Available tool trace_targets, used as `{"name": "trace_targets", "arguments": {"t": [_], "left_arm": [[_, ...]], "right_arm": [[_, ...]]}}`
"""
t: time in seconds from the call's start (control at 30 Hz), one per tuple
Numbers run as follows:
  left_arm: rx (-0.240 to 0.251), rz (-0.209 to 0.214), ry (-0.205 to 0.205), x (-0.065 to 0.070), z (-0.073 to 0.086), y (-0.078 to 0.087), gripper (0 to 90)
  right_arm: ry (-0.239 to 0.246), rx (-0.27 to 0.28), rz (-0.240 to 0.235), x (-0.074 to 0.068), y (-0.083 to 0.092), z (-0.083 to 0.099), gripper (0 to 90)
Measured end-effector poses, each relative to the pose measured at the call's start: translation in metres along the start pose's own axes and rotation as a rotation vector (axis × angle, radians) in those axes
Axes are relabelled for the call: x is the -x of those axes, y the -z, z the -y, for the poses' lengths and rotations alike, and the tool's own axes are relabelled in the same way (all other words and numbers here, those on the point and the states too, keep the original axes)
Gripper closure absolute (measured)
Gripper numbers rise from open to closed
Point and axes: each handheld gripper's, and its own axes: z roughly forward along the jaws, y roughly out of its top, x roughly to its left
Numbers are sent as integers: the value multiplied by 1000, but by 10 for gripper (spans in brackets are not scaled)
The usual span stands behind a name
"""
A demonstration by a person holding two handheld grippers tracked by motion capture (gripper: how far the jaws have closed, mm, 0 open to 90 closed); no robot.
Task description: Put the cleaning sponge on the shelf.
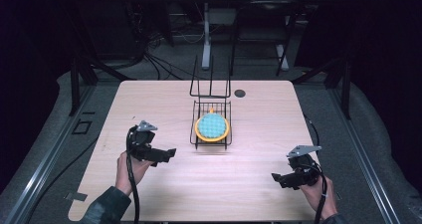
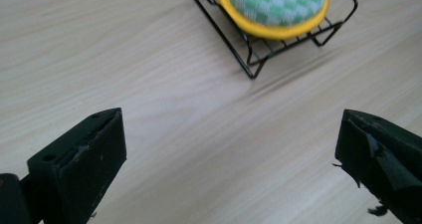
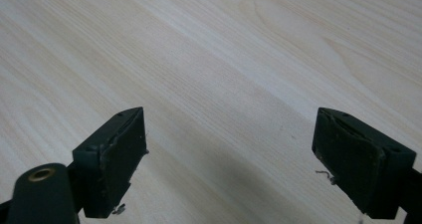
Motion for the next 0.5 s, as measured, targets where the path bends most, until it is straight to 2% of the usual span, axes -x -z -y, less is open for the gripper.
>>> {"name": "trace_targets", "arguments": {"t": [0.03, 0.1, 0.23, 0.27, 0.3, 0.37, 0.5], "left_arm": [[-12, -4, -3, 1, 8, 0, 0], [-20, -6, -12, 1, 12, 1, 0], [-75, 9, 5, 0, 30, -2, 0], [-88, 6, 11, -1, 39, -4, 0], [-88, 6, 11, -1, 39, -4, 0], [-89, -1, 24, -3, 53, -7, 0], [-81, 1, 28, -8, 64, -10, 0]], "right_arm": [[0, 5, 0, 0, 0, 0, 134], [3, 7, 3, 0, 0, 0, 133], [0, -7, 5, 0, 0, 0, 132], [0, -5, 4, 0, -1, 0, 132], [0, -5, 4, 0, -1, 0, 132], [2, -8, 3, 0, -2, 1, 132], [4, -16, 7, 1, -3, 1, 132]]}}
